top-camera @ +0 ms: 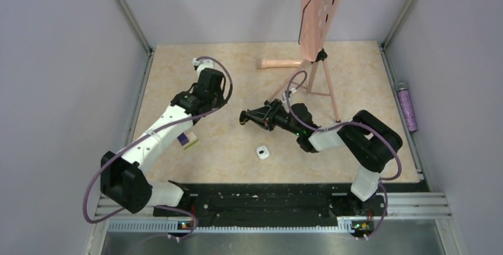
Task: Insert the wireless bluetooth earbuds into the charging case
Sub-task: Place the right earbud at the center of the board.
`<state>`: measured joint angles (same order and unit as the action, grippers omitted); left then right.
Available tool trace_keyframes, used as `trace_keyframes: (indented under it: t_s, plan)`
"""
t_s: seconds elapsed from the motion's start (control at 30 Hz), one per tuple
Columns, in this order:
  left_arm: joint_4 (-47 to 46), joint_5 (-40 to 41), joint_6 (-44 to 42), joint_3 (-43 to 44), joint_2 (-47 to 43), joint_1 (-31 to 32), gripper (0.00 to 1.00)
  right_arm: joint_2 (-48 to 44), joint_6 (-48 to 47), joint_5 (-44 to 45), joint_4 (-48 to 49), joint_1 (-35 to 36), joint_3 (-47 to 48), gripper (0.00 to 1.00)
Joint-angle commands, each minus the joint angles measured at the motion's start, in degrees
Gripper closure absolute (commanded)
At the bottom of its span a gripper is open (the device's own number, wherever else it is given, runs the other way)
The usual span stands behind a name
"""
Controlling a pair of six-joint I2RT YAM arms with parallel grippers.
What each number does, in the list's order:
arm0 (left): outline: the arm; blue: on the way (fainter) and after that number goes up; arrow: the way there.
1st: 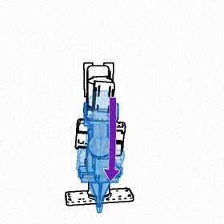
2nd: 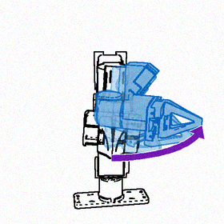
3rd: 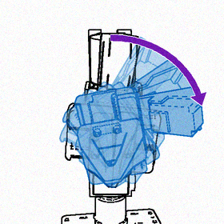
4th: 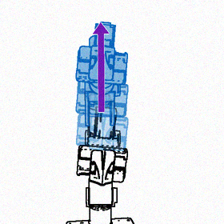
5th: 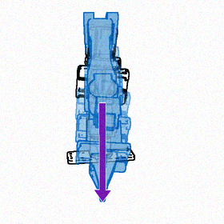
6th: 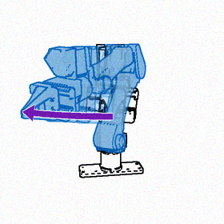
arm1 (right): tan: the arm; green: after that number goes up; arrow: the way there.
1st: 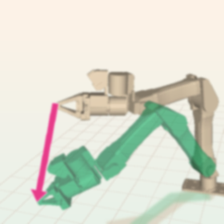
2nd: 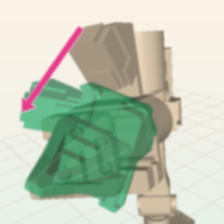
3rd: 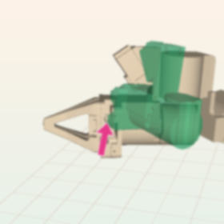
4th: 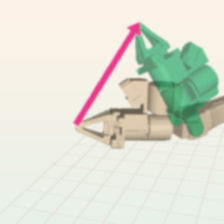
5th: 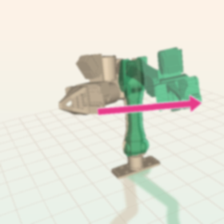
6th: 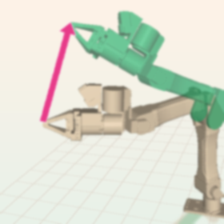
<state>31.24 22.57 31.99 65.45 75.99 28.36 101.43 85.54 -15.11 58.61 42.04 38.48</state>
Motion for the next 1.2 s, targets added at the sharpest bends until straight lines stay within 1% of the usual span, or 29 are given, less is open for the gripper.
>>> trace_keyframes:
  t_s: [0.0, 0.03, 0.1, 0.17, 0.23, 0.3, 0.37, 0.43, 0.5, 0.53, 0.57, 0.7, 0.73, 0.8, 0.83, 0.87, 0.9, 0.97, 1.03, 1.1, 1.17]
  plan:
    - [1.6, -7.1, -4.0, 1.7, 4.2, 0.1, 0.75, -7.7, -4.5, 4.2, -6.5, 0.8, -7.8, 1.00]
    - [2.8, -8.9, -4.6, 2.3, 5.5, 0.1, 0.75, -10.0, -5.3, 5.2, -8.0, 0.8, -10.3, 1.00]
    - [3.0, -13.4, -6.7, 2.5, 7.3, 0.0, 0.74, -17.5, -7.2, 7.4, -12.0, 0.8, -14.7, 1.00]
    - [3.3, -19.4, -9.7, 2.9, 9.2, 0.0, 0.74, -25.1, -9.9, 10.1, -20.6, 0.8, -17.6, 1.00]
    - [6.0, -26.4, -12.4, 5.0, 11.9, -0.1, 0.74, -33.5, -13.0, 13.1, -30.5, 0.8, -18.6, 1.00]
    - [7.9, -31.2, -14.9, 6.5, 13.7, -0.1, 0.74, -41.5, -15.7, 16.9, -40.2, 0.8, -18.5, 1.00]
    - [8.7, -34.9, -17.7, 6.9, 15.1, -0.1, 0.73, -47.9, -17.7, 19.5, -47.9, 0.6, -17.9, 1.00]
    - [10.5, -38.0, -20.2, 7.9, 17.2, -0.1, 0.73, -52.3, -18.9, 20.9, -52.7, 0.2, -17.6, 1.00]
    - [13.1, -39.2, -22.7, 9.4, 19.6, -0.1, 0.71, -55.3, -19.1, 21.5, -55.2, 0.1, -18.1, 1.00]
    - [14.3, -38.9, -23.9, 10.1, 21.1, 0.0, 0.71, -56.3, -18.9, 21.5, -55.8, 0.0, -18.6, 1.00]
    - [15.1, -37.0, -24.5, 10.7, 22.3, 0.0, 0.70, -57.0, -18.6, 21.4, -56.1, 0.0, -19.1, 1.00]
    - [14.1, -30.9, -24.2, 10.5, 24.1, 0.0, 0.68, -58.9, -17.8, 20.8, -56.3, 0.0, -20.8, 1.00]
    - [13.9, -30.4, -23.8, 10.4, 24.1, 0.1, 0.63, -59.2, -17.8, 20.7, -56.5, 0.0, -20.8, 1.00]
    - [13.7, -29.3, -22.8, 10.3, 23.7, 0.0, 0.44, -59.7, -17.9, 20.7, -57.2, 0.0, -20.9, 1.00]
    - [13.7, -28.6, -22.1, 10.3, 23.6, 0.0, 0.30, -59.9, -17.9, 20.8, -57.4, 0.0, -20.9, 1.00]
    - [13.5, -27.9, -21.2, 10.1, 23.1, 0.0, 0.20, -60.0, -18.0, 20.8, -57.6, 0.0, -20.9, 1.00]
    - [13.4, -27.0, -20.1, 10.0, 22.8, 0.1, 0.16, -60.1, -18.1, 20.7, -57.7, 0.0, -20.8, 1.00]
    - [13.2, -25.8, -16.7, 9.5, 22.1, 0.1, 0.15, -60.1, -18.2, 20.5, -57.6, 0.0, -20.9, 1.00]
    - [12.4, -23.9, -12.4, 8.6, 20.9, 0.4, 0.23, -60.2, -18.2, 20.3, -57.2, 0.0, -21.2, 1.00]
    - [11.8, -19.9, -8.6, 7.5, 19.4, 1.7, 0.30, -60.2, -18.2, 20.2, -56.8, 0.0, -21.5, 1.00]
    - [11.6, -18.1, -6.5, 7.3, 18.5, 3.4, 0.34, -60.3, -18.1, 20.1, -56.5, 0.0, -21.6, 1.00]
